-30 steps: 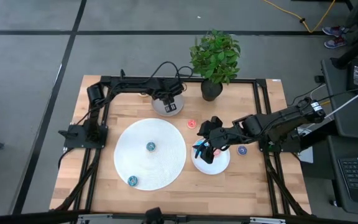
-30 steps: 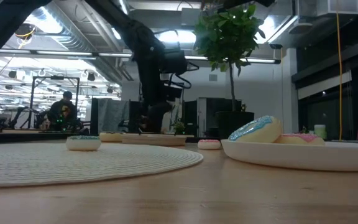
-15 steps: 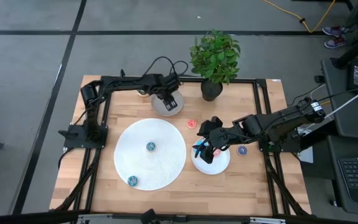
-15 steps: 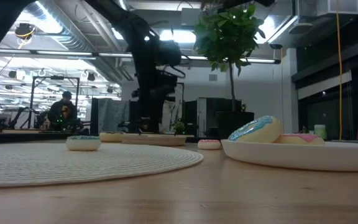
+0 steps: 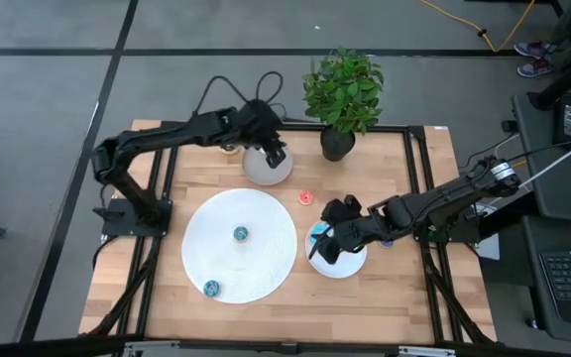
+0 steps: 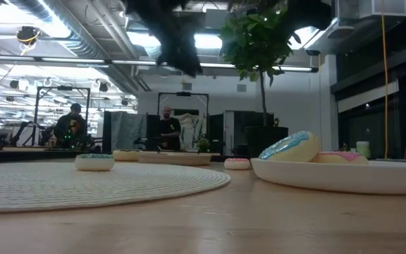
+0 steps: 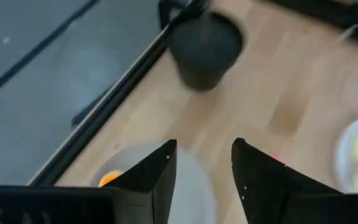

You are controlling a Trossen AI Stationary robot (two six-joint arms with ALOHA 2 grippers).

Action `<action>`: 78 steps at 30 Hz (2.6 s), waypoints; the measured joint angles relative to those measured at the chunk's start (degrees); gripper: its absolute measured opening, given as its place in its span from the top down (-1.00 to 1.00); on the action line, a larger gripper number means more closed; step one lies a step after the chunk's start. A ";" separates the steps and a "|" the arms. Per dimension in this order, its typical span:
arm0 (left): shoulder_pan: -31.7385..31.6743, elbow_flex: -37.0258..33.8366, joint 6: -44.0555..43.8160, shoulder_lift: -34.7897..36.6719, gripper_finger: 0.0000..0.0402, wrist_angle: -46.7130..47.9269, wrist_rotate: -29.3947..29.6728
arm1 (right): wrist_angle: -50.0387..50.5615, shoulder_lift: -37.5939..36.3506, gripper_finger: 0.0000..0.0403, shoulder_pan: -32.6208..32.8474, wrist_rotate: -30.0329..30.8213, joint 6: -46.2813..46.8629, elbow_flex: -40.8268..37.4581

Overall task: Pick & Place donuts
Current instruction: Put the small purple donut on the brown plate

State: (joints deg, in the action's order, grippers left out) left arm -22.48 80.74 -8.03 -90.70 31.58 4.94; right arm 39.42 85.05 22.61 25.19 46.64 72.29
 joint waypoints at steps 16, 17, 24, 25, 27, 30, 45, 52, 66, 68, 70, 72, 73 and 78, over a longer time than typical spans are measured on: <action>11.57 -20.11 -7.87 18.89 0.28 -21.43 1.69 | 1.67 -10.38 -0.41 6.16 3.24 27.71 -13.64; 12.06 -21.20 -8.34 19.77 0.28 -21.70 2.02 | 2.60 -10.93 -0.41 6.43 3.07 29.38 -14.18; 15.89 -25.63 -10.27 22.99 0.28 -26.47 3.34 | 13.88 -13.44 -0.41 7.34 -3.60 37.97 -15.35; 16.56 -26.26 -10.27 23.41 0.28 -27.17 3.49 | 14.98 -13.71 -0.41 7.34 -4.40 39.33 -15.35; 17.87 -27.34 -9.99 23.61 0.28 -30.05 3.50 | 18.77 -14.06 -0.41 7.34 -5.91 41.80 -15.35; 19.86 -29.59 -10.04 24.43 0.28 -34.53 3.80 | 22.48 -14.51 -0.41 7.37 -7.07 44.88 -15.35; 26.68 -39.21 -9.82 30.23 0.28 -40.89 7.76 | 33.08 -14.63 -0.41 7.45 -14.41 50.64 -15.90; 26.96 -41.83 -10.94 34.40 0.28 -41.35 10.21 | 26.69 -16.22 -0.41 8.02 -20.55 50.88 -23.72; 26.95 -42.02 -10.29 37.51 0.28 -40.48 10.20 | 19.08 -25.05 -0.41 8.02 -22.44 56.63 -36.60; 26.95 -42.02 -10.29 37.51 0.28 -40.34 10.37 | 17.28 -26.16 -0.41 8.00 -22.42 57.76 -38.24; 26.95 -42.02 -10.29 37.51 0.28 -40.38 10.43 | 16.10 -26.81 -0.41 8.00 -22.42 58.34 -39.63; 26.95 -42.02 -10.28 37.51 0.28 -40.34 10.43 | 14.58 -26.99 -0.41 7.95 -22.42 58.42 -40.80; 26.95 -42.02 -10.29 37.51 0.28 -40.36 10.43 | 14.09 -27.01 -0.41 7.85 -22.42 58.42 -41.20; 26.95 -42.02 -10.29 37.51 0.28 -40.36 10.85 | 14.24 -26.99 -0.41 6.36 -22.30 57.96 -41.66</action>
State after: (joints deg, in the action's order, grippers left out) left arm 4.47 38.72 -18.33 -53.19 -8.78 15.79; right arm 53.66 58.06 28.97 2.89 104.60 30.63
